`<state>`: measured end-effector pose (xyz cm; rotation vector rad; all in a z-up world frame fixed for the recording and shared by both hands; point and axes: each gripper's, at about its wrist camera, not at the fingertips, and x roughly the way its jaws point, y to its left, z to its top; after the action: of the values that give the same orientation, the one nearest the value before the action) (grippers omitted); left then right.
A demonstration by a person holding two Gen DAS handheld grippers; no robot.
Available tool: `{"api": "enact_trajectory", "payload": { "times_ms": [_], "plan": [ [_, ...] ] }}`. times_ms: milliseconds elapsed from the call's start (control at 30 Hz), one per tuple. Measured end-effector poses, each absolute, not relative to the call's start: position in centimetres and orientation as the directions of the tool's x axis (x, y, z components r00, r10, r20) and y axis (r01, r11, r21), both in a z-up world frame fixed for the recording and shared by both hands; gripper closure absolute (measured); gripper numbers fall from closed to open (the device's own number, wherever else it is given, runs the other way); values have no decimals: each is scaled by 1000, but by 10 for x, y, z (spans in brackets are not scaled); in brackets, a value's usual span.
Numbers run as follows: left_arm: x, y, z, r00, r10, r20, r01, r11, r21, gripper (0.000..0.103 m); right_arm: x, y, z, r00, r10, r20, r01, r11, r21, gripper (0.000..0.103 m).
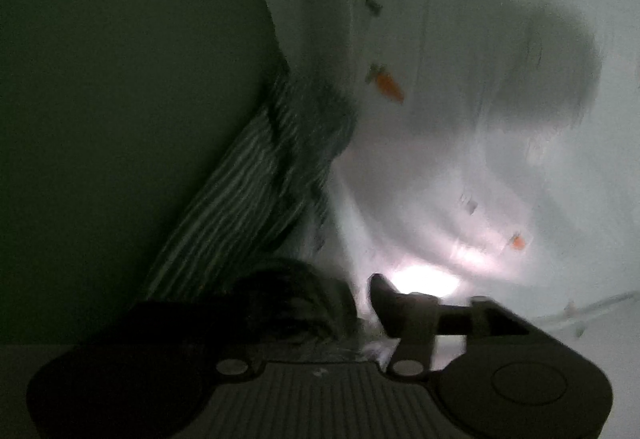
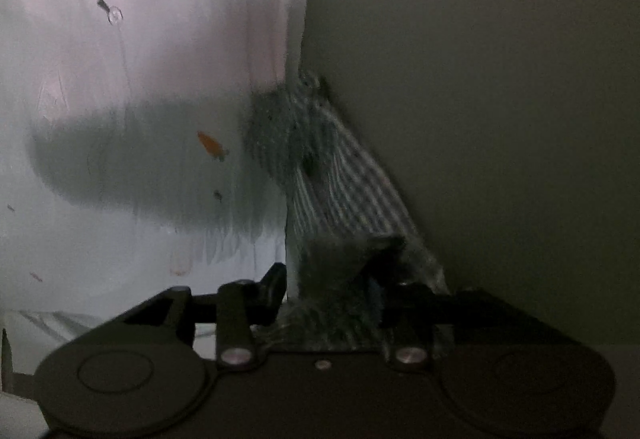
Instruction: Fold clothes
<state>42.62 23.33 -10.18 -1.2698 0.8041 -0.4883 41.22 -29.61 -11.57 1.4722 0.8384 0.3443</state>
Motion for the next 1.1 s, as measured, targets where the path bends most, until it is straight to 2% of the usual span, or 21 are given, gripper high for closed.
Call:
{"api": "enact_trajectory", "payload": {
  "times_ms": [67, 133, 300, 433, 567, 667, 800, 900, 1000, 1100],
  "plan": [
    [428, 241, -95, 677, -699, -231, -90, 233, -968, 32, 408, -299, -106, 693, 655, -302, 263, 161, 951, 54],
    [428, 249, -85, 700, -674, -235, -74, 259, -963, 31, 402, -300, -94, 697, 633, -337, 239, 238, 941, 54],
    [410, 252, -59, 668, -620, -412, -52, 513, -857, 31, 384, -272, -60, 667, 569, -481, 157, 524, 837, 55],
    [381, 256, -63, 646, -616, -451, -84, 530, -844, 31, 363, -236, -47, 665, 525, -531, 104, 640, 762, 60],
    [358, 254, -74, 610, -606, -511, -117, 569, -814, 33, 343, -209, -43, 663, 537, -522, 71, 649, 757, 68],
    [350, 251, -78, 582, -601, -547, -108, 610, -785, 33, 330, -192, -38, 658, 560, -503, 50, 634, 772, 69],
    [342, 254, -79, 559, -644, -522, -67, 593, -802, 37, 318, -184, -48, 652, 621, -435, 116, 485, 867, 69],
    [338, 254, -78, 531, -680, -505, -33, 579, -814, 37, 303, -185, -75, 662, 683, -307, 253, 182, 950, 69],
    [339, 245, -80, 491, -696, -524, -1, 601, -799, 42, 288, -180, -100, 689, 695, -204, 355, -79, 932, 65],
    [342, 239, -82, 467, -703, -536, 22, 615, -788, 48, 283, -169, -103, 684, 706, -186, 380, -127, 916, 60]
  ]
}}
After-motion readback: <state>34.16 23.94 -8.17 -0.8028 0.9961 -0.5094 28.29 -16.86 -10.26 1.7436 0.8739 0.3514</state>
